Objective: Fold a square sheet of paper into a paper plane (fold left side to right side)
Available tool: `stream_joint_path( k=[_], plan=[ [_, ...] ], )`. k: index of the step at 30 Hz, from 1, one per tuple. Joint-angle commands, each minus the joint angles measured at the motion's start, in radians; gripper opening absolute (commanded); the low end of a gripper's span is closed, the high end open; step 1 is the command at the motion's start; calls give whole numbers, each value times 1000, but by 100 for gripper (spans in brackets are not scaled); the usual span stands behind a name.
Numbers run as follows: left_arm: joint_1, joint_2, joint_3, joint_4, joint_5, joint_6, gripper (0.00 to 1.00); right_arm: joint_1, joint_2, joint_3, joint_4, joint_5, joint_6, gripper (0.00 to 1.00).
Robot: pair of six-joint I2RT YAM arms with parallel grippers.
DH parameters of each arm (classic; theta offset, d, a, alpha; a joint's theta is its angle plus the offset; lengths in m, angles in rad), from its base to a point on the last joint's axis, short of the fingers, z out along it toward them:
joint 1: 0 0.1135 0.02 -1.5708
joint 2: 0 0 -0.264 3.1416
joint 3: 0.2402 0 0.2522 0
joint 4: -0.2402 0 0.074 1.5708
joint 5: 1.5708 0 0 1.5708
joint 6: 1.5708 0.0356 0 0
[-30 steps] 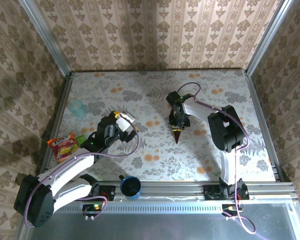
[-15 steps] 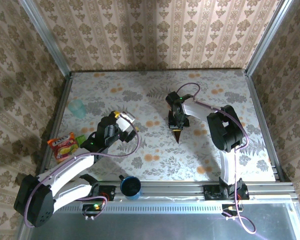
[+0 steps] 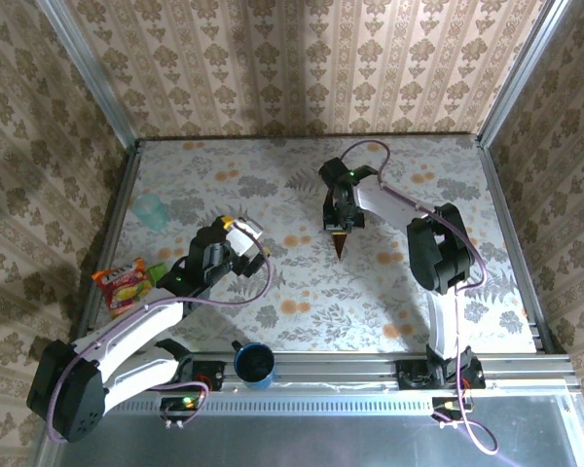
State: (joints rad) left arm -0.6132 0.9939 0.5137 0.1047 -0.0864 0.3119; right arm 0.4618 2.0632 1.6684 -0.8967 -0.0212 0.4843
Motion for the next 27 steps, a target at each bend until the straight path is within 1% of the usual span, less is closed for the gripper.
stream_joint_path(
  k=[1, 10, 27],
  plan=[
    [6, -21, 20, -6, 8, 20, 100, -11, 76, 71, -80, 26, -25, 5],
    [6, -21, 20, -5, 9, 21, 100, -29, 172, 191, -119, 16, -26, 5],
    [5, -15, 20, -5, 11, 19, 100, -35, 236, 195, -103, -7, -15, 7]
  ],
)
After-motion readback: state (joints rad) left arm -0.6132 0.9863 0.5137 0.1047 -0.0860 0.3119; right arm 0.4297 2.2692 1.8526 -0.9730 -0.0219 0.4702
